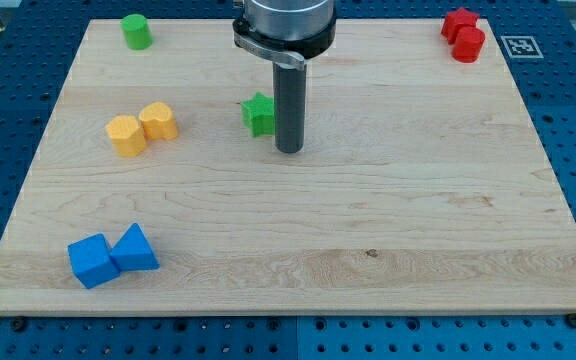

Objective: Place the green star diagonal to the green circle

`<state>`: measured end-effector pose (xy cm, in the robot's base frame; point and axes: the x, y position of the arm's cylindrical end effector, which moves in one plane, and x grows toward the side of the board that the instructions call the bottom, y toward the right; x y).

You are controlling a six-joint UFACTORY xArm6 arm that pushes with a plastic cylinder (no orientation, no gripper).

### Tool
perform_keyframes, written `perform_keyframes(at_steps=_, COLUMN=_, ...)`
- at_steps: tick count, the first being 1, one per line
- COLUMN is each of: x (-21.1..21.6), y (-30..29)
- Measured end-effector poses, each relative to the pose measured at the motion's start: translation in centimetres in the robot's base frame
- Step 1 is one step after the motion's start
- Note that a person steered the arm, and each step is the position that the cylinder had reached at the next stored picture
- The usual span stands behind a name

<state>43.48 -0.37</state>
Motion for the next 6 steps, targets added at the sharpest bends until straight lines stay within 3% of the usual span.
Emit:
perform_keyframes(at_steps=2, x=-4.8, y=-2.5)
perform_keyframes(at_steps=6, x=-9.0, y=-6.7)
